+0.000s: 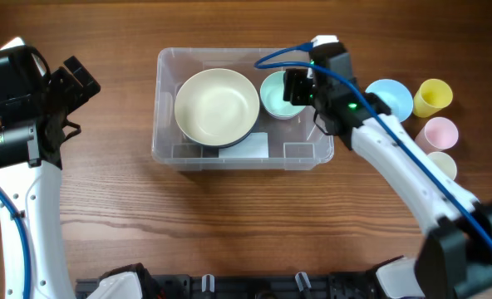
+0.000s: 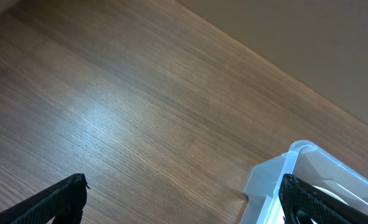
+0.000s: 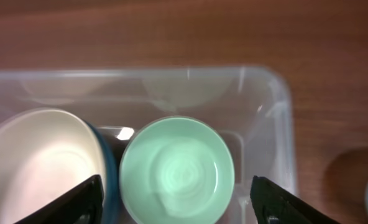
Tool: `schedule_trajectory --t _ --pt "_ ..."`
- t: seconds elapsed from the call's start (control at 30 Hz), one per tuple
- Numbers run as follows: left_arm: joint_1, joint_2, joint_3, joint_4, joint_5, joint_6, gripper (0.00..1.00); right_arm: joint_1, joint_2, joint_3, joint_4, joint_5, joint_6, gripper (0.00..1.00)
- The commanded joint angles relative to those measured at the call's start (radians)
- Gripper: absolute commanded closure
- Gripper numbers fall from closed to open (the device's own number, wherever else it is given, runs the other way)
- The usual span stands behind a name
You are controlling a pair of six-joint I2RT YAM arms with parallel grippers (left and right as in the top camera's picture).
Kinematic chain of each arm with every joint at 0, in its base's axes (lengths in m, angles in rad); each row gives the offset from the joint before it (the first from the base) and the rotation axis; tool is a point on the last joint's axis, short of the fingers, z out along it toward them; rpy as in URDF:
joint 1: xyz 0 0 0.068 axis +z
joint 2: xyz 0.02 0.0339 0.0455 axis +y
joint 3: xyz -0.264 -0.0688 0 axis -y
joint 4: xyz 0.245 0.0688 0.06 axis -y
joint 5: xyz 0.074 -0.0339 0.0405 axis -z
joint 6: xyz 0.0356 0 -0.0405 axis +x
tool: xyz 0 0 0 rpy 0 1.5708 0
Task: Pack container
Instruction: 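Release the green bowl and move the right gripper to the light blue bowl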
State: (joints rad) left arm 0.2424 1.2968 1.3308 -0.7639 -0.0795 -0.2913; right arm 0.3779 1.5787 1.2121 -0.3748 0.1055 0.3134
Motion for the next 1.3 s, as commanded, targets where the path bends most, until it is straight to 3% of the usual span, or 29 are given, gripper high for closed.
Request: schedule_trajectory --t 0.0,0.13,0.37,0.43,0.6,0.67,0.73,0.8,1.0,1.27 --pt "0.005 -0.005 0.011 -0.001 0.011 -0.009 0.0 -0.006 -0.133 0.045 -0.068 0.09 0.018 0.19" --pt "0.005 -0.005 0.011 -0.001 0.011 -0.009 0.0 -0.032 -0.232 0.045 -0.217 0.177 0.074 0.19" --pt "0.005 -0.005 0.011 -0.001 0.011 -0.009 0.0 -0.148 -0.294 0.044 -0.489 0.15 0.164 0.19" --pt "0.005 -0.005 0.011 -0.001 0.011 -0.009 0.0 -0.178 -0.286 0.043 -0.517 0.121 0.15 0.03" --pt "0.005 -0.005 0.011 -0.001 0.011 -0.009 0.0 -0.204 -0.269 0.042 -0.548 0.077 0.132 0.0" --pt "0.005 -0.005 0.011 -0.001 0.011 -0.009 0.0 -0.204 -0.266 0.042 -0.557 0.086 0.135 0.01" --pt "0.005 -0.005 0.011 -0.001 0.011 -0.009 0.0 -0.206 -0.257 0.042 -0.565 0.125 0.213 0.19" --pt "0.005 -0.005 0.011 -0.001 0.011 -0.009 0.0 -0.217 -0.247 0.042 -0.578 0.146 0.304 0.25" --pt "0.005 -0.005 0.011 -0.001 0.011 -0.009 0.0 -0.266 -0.189 0.02 -0.58 0.151 0.481 0.25" --pt "0.005 -0.005 0.011 -0.001 0.011 -0.009 0.0 -0.317 -0.03 -0.003 -0.56 0.148 0.581 0.25"
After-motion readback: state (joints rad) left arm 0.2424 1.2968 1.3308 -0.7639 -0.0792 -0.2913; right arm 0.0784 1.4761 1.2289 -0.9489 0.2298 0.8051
